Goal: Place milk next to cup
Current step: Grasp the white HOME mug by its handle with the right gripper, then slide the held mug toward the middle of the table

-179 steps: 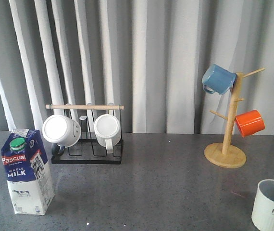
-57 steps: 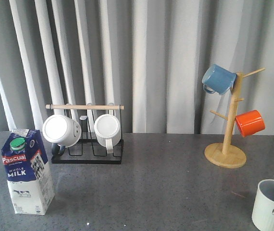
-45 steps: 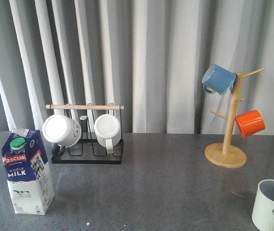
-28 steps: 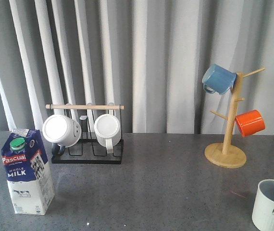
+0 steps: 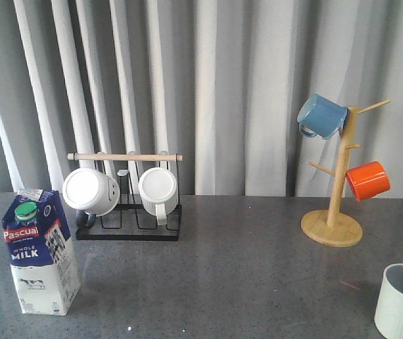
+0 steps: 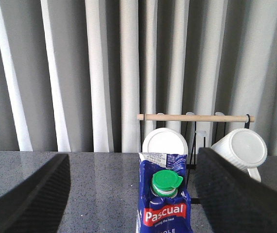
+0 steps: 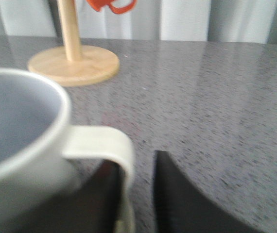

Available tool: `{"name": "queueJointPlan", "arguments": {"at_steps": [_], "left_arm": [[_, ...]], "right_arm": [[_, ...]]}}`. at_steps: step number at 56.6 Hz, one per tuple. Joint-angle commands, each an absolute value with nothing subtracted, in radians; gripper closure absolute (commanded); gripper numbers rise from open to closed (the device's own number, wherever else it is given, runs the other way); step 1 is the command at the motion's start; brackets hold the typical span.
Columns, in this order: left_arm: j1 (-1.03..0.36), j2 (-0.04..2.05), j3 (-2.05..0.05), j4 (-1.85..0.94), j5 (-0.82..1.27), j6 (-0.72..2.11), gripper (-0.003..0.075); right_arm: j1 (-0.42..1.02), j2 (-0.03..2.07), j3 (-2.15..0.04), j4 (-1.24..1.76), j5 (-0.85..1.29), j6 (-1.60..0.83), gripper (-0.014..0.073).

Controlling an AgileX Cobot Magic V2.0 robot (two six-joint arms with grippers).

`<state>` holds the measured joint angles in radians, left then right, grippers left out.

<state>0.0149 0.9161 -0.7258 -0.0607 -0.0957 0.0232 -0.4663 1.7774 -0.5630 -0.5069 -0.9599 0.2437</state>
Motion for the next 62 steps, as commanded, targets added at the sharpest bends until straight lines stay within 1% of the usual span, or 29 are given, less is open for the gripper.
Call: {"name": "queueJointPlan", "arguments": {"at_steps": [1, 9, 18, 27, 34, 43, 51, 62], "left_arm": [[0.008, 0.914, -0.76, -0.068, -0.162, 0.012, 0.0197], [0.008, 0.914, -0.76, -0.068, -0.162, 0.012, 0.0197], [0.008, 0.914, -0.76, -0.068, -0.162, 0.012, 0.0197], [0.008, 0.914, -0.76, -0.068, -0.162, 0.012, 0.0197], [0.008, 0.914, -0.76, -0.068, -0.162, 0.012, 0.0197], [0.008, 0.914, -0.76, -0.068, -0.162, 0.012, 0.0197], [0.008, 0.914, -0.76, -0.068, -0.162, 0.012, 0.0197], [0.008, 0.914, -0.76, -0.068, -0.162, 0.012, 0.0197]], "right_arm": [[-0.457, 1.742, -0.607, -0.535, -1.043, 0.334, 0.0607], [-0.391, 1.722, -0.616, -0.538, -1.05, 0.35, 0.0598], [-0.24, 1.649, -0.619, -0.421, -1.038, 0.349, 0.0598], [-0.004, 1.604, -0.659, -0.181, -0.969, 0.284, 0.0598], [0.184, 1.638, -0.74, 0.035, -0.909, 0.185, 0.0598], [0.362, 1.709, -0.832, 0.318, -0.866, -0.009, 0.0598], [0.447, 1.777, -0.869, 0.475, -0.887, -0.197, 0.0598], [0.477, 1.849, -0.877, 0.563, -0.899, -0.235, 0.0598]]}}
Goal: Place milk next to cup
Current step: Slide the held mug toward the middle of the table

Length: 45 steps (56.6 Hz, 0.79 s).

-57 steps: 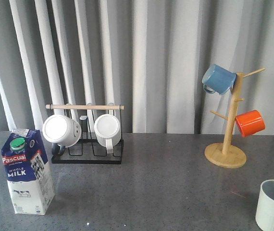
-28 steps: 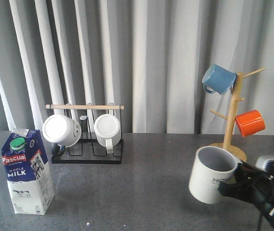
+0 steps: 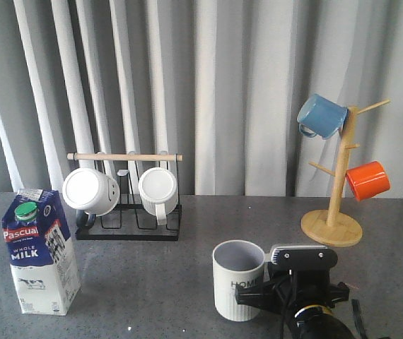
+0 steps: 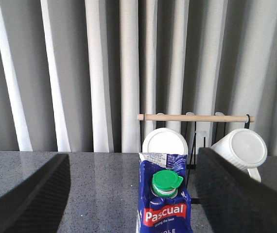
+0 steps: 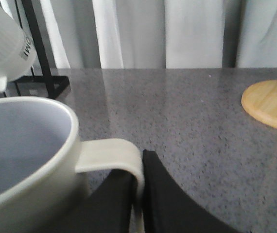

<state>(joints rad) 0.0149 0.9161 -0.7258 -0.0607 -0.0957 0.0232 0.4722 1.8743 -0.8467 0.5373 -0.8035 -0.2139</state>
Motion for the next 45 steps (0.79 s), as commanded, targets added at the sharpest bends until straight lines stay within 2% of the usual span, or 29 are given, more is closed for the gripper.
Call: {"name": "queueJointPlan", "arguments": {"at_steps": [1, 22, 45], "left_arm": [[0.008, 0.914, -0.76, -0.068, -0.162, 0.012, 0.0197], [0.008, 0.914, -0.76, -0.068, -0.162, 0.012, 0.0197], [0.008, 0.914, -0.76, -0.068, -0.162, 0.012, 0.0197]], "right_arm": [[0.481, 1.854, -0.877, 0.567, -0.899, -0.234, 0.0598], [0.486, 1.867, -0.877, 0.593, -0.917, -0.235, 0.0575], [0.485, 1.837, -0.831, 0.514, -0.922, -0.237, 0.0413]]}}
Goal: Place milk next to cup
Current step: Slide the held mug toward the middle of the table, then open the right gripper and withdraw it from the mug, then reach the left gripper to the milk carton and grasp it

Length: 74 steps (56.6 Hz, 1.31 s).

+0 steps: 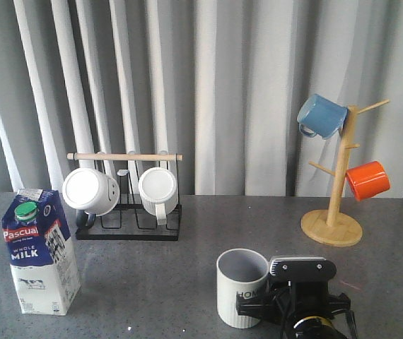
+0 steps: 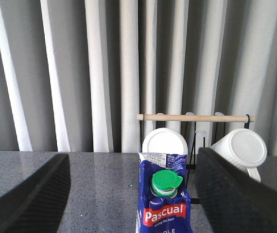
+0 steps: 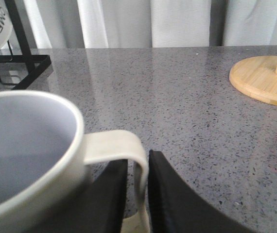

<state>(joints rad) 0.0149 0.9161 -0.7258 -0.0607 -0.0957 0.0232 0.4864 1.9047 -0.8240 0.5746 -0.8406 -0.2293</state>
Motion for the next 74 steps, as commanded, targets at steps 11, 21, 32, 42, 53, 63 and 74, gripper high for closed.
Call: {"name": "queueJointPlan", "arguments": {"at_steps": [11, 21, 32, 42, 53, 63, 74], "left_arm": [[0.008, 0.914, -0.76, -0.068, -0.162, 0.012, 0.0197], [0.008, 0.914, -0.76, -0.068, -0.162, 0.012, 0.0197], [0.008, 0.914, -0.76, -0.068, -0.162, 0.012, 0.0197], [0.008, 0.914, -0.76, -0.068, -0.162, 0.012, 0.0197], [0.008, 0.914, -0.76, -0.068, -0.162, 0.012, 0.0197], [0.008, 0.914, -0.76, -0.068, -0.162, 0.012, 0.0197], [0.008, 0.914, -0.76, -0.068, -0.162, 0.012, 0.0197]], "right_arm": [[0.484, 1.79, -0.748, 0.511, -0.92, -0.237, 0.0357], [0.481, 1.666, -0.649, 0.46, -0.899, -0.266, 0.035], [0.395, 1.446, -0.639, 0.259, -0.607, -0.288, 0.0349], [0.284, 1.211, -0.639, 0.133, -0.465, -0.241, 0.0349], [0.166, 0.972, -0.639, 0.021, -0.321, -0.109, 0.0349], [0.093, 0.81, -0.639, -0.072, -0.168, -0.101, 0.0374], [0.033, 0.72, -0.639, -0.095, -0.115, 0.0, 0.0609]]}}
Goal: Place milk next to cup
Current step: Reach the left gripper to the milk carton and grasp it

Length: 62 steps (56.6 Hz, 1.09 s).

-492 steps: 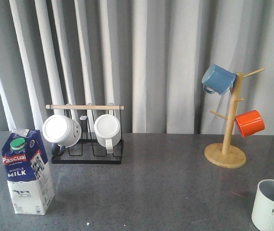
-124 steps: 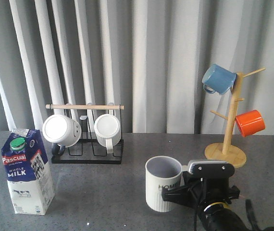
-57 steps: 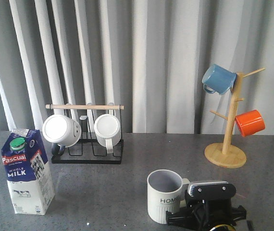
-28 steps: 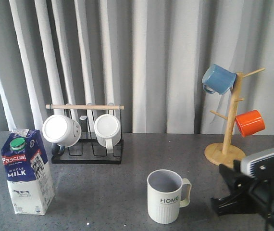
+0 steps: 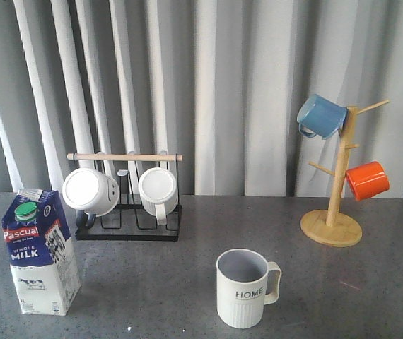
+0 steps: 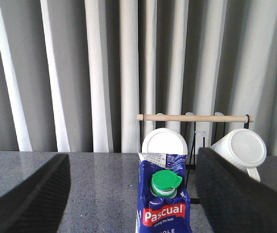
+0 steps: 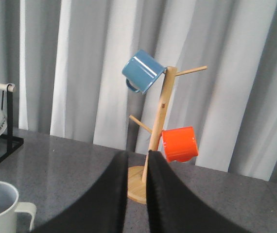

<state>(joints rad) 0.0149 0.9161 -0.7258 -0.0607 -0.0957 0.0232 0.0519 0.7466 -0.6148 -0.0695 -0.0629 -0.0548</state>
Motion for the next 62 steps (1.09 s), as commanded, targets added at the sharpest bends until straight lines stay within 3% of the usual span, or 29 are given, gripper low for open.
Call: {"name": "queueJointPlan", "arguments": {"at_steps": [1, 26, 62], "left_arm": [[0.008, 0.914, -0.76, -0.068, -0.162, 0.012, 0.0197], [0.008, 0.914, -0.76, -0.068, -0.162, 0.012, 0.0197], [0.009, 0.914, -0.76, -0.068, -0.166, 0.012, 0.0197]], "right_arm": [[0.033, 0.718, -0.639, -0.1, -0.115, 0.009, 0.0608], [0.033, 0.713, -0.639, -0.107, 0.012, 0.036, 0.0602], [0.033, 0.713, -0.639, -0.107, 0.018, 0.036, 0.0602]]}}
